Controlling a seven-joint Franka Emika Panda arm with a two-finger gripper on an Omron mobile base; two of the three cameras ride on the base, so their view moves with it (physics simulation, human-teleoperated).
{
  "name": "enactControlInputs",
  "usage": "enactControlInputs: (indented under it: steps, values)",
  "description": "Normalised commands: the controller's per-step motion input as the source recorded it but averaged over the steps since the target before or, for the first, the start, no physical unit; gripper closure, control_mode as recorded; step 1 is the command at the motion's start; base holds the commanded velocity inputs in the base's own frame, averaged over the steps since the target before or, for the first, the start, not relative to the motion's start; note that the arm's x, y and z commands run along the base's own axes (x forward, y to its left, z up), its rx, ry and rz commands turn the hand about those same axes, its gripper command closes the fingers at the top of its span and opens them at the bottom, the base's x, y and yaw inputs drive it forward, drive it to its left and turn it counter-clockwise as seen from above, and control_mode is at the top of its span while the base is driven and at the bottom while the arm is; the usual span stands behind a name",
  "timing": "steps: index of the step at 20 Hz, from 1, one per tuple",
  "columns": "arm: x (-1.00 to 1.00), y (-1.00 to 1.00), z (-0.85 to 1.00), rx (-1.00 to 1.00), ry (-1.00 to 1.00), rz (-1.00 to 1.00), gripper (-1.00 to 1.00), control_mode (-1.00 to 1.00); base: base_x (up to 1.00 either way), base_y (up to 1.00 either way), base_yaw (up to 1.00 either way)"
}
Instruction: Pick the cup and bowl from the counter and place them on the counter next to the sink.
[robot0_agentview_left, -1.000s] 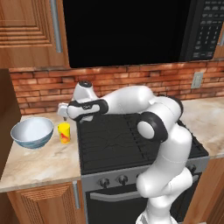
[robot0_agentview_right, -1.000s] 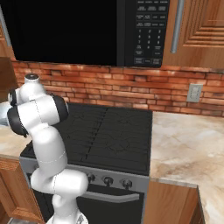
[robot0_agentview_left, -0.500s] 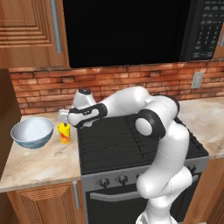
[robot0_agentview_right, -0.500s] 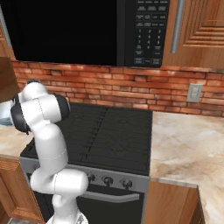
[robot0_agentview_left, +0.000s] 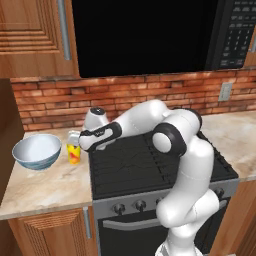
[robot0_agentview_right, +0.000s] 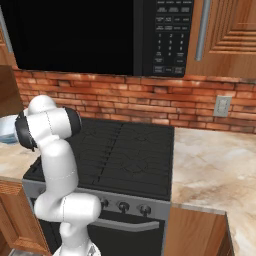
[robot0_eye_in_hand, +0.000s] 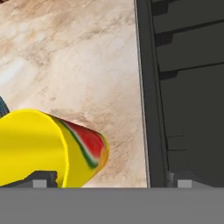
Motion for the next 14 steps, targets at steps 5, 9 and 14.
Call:
enactControlInputs:
  steps: [5,9,14]
  values:
    - [0.02,0.02,-0.17,0.0,0.0,0.0,-1.0,-1.0,0.0,0.0,0.0]
    - [0.0,0.0,0.0,0.0,0.0,0.0,-1.0,-1.0,0.0,0.0,0.0]
    - [0.0,0.0,0.0,0.0,0.0,0.0,1.0,-1.0,0.0,0.0,0.0]
